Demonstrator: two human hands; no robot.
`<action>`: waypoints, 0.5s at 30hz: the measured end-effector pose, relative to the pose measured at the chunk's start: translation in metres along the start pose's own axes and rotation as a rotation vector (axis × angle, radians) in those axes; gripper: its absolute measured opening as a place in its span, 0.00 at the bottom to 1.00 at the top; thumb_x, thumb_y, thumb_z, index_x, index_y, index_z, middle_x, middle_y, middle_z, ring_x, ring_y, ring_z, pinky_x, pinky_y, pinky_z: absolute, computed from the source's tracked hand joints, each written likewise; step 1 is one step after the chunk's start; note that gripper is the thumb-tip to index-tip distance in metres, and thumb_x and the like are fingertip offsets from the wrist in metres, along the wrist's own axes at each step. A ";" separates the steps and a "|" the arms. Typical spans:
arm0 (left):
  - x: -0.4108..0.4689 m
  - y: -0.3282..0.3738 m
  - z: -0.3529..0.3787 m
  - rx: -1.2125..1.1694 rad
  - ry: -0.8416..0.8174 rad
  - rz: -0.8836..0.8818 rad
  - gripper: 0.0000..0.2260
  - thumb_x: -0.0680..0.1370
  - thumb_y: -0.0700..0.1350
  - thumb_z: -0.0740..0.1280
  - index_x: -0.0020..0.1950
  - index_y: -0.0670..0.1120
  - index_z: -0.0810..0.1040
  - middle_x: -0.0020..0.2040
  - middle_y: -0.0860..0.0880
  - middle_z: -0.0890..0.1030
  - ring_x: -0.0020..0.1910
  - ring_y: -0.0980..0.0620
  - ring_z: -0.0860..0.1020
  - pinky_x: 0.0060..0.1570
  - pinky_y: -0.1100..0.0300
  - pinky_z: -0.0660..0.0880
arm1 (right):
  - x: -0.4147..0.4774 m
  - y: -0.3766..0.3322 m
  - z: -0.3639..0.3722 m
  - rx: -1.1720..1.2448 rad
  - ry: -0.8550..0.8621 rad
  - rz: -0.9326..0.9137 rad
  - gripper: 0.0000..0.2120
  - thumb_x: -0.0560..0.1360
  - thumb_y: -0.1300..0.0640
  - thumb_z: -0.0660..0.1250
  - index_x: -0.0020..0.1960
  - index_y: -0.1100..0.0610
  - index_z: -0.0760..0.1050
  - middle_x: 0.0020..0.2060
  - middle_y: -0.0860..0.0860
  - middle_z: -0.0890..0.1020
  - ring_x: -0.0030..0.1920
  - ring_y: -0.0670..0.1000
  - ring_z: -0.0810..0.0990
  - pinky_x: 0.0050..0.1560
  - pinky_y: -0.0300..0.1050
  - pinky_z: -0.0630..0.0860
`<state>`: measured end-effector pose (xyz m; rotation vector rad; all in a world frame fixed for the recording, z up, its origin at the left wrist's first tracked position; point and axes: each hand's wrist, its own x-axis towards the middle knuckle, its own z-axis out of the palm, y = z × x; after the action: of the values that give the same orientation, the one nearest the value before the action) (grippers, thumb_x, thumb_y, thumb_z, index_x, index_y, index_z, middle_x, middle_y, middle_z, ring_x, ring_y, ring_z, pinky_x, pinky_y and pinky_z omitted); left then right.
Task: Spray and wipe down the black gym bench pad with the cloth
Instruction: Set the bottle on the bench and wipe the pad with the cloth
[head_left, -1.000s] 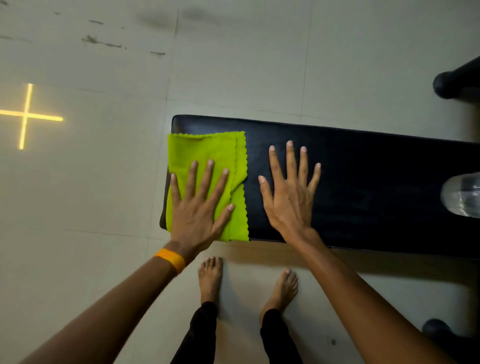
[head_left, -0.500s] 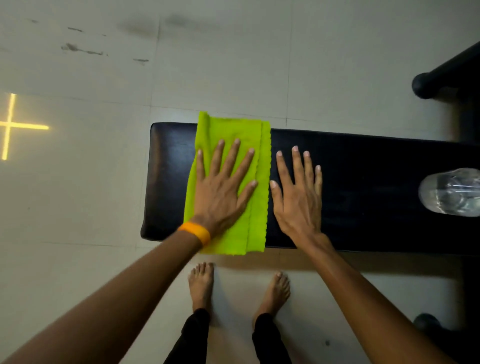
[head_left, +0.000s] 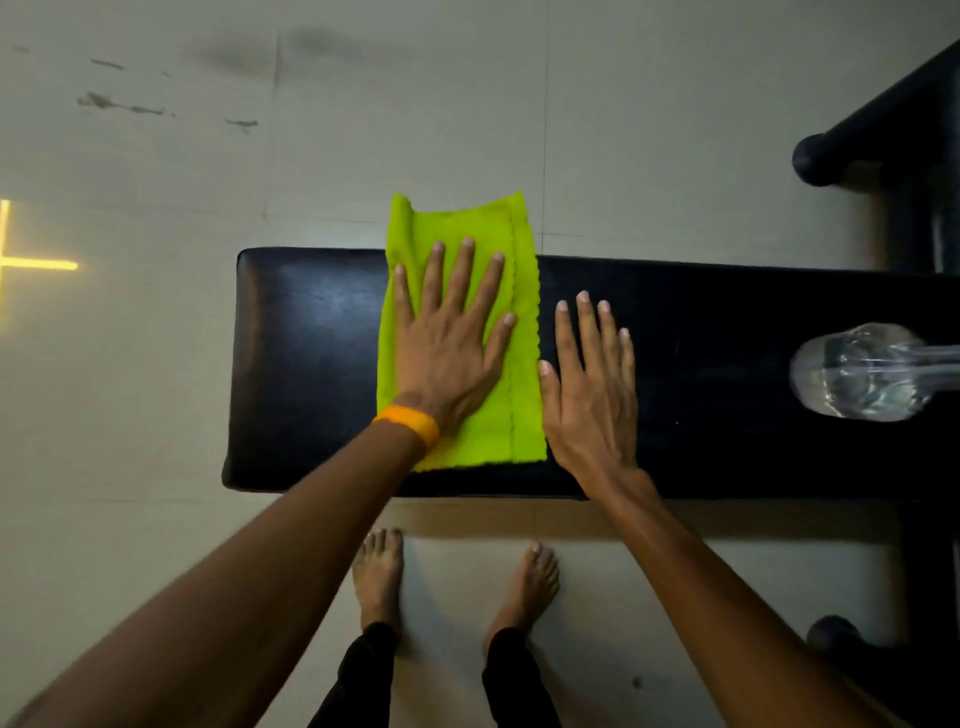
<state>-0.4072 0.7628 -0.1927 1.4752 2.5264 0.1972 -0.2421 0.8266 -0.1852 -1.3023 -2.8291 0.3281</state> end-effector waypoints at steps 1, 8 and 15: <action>0.006 0.003 0.000 -0.007 0.001 -0.020 0.28 0.85 0.61 0.48 0.84 0.54 0.52 0.85 0.48 0.52 0.83 0.42 0.49 0.78 0.33 0.46 | 0.000 0.000 0.000 0.003 0.004 0.013 0.28 0.84 0.48 0.50 0.82 0.56 0.53 0.82 0.55 0.54 0.82 0.56 0.50 0.81 0.57 0.50; -0.071 0.024 0.009 0.028 -0.039 0.052 0.29 0.85 0.60 0.50 0.84 0.53 0.50 0.85 0.47 0.49 0.84 0.41 0.46 0.79 0.35 0.46 | -0.001 0.020 -0.006 -0.005 0.023 0.017 0.28 0.84 0.48 0.50 0.82 0.54 0.55 0.81 0.55 0.56 0.82 0.57 0.52 0.80 0.58 0.52; 0.003 0.055 0.013 -0.005 0.008 -0.014 0.29 0.85 0.61 0.48 0.84 0.52 0.51 0.85 0.46 0.51 0.83 0.41 0.48 0.78 0.33 0.47 | 0.001 0.030 -0.004 0.126 0.079 0.072 0.26 0.84 0.53 0.51 0.81 0.59 0.55 0.81 0.57 0.56 0.82 0.57 0.51 0.81 0.53 0.48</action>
<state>-0.3594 0.7927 -0.1938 1.4571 2.5402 0.2072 -0.2203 0.8469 -0.1868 -1.3617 -2.6546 0.4379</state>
